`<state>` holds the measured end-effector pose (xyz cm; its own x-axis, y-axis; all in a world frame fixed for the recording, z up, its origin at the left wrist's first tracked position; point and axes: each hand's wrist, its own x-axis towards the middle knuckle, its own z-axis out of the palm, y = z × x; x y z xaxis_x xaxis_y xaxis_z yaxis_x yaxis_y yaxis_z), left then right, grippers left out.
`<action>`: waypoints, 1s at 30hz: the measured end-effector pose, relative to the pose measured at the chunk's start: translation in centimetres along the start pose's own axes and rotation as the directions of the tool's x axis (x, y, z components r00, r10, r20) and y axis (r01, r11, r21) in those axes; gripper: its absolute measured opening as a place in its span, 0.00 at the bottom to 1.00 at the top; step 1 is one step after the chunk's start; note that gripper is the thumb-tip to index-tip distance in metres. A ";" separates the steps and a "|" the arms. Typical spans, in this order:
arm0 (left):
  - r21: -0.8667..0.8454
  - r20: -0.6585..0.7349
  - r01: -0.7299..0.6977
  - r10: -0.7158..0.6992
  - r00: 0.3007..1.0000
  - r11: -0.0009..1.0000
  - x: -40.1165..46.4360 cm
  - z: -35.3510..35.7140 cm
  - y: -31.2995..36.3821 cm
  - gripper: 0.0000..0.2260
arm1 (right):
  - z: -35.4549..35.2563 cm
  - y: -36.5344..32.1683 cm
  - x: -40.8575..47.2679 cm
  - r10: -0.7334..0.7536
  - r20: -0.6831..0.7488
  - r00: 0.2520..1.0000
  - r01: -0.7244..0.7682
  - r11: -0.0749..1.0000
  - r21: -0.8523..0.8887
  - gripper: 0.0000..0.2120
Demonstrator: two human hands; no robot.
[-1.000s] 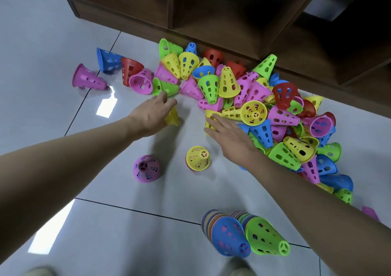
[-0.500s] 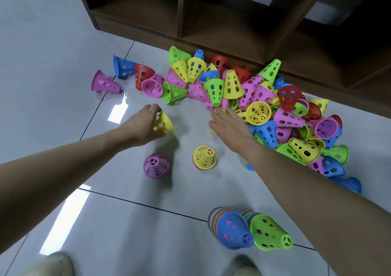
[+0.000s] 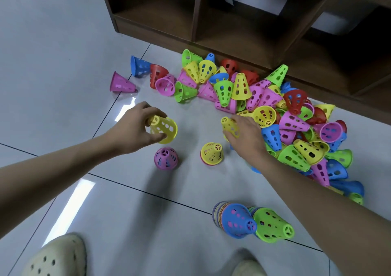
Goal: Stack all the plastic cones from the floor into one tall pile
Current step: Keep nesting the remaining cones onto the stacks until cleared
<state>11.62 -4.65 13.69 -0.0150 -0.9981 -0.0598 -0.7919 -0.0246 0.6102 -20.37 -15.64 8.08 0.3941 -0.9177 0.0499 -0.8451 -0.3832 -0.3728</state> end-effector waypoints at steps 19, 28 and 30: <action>0.074 0.315 0.027 -0.049 0.948 0.997 -2.2 6.7 -1.7 0.20 | -2.6 -3.2 -6.6 0.063 0.082 0.995 -0.093 0.891 0.444 0.20; 0.052 0.216 0.035 -0.045 0.975 0.998 -0.6 7.8 -0.6 0.20 | -0.4 -3.2 -5.8 -0.156 0.282 0.947 0.088 0.967 0.238 0.16; 0.042 0.199 0.049 -0.056 0.978 0.998 0.0 8.2 -0.3 0.21 | -0.1 -2.8 -5.6 -0.155 0.321 0.934 0.096 0.976 0.193 0.16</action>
<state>6.83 -4.14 7.05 -0.0916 -0.9639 -0.2498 -0.8169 -0.0708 0.5725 -20.27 -9.40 8.92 0.6153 -0.7642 -0.1933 -0.7177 -0.4418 -0.5382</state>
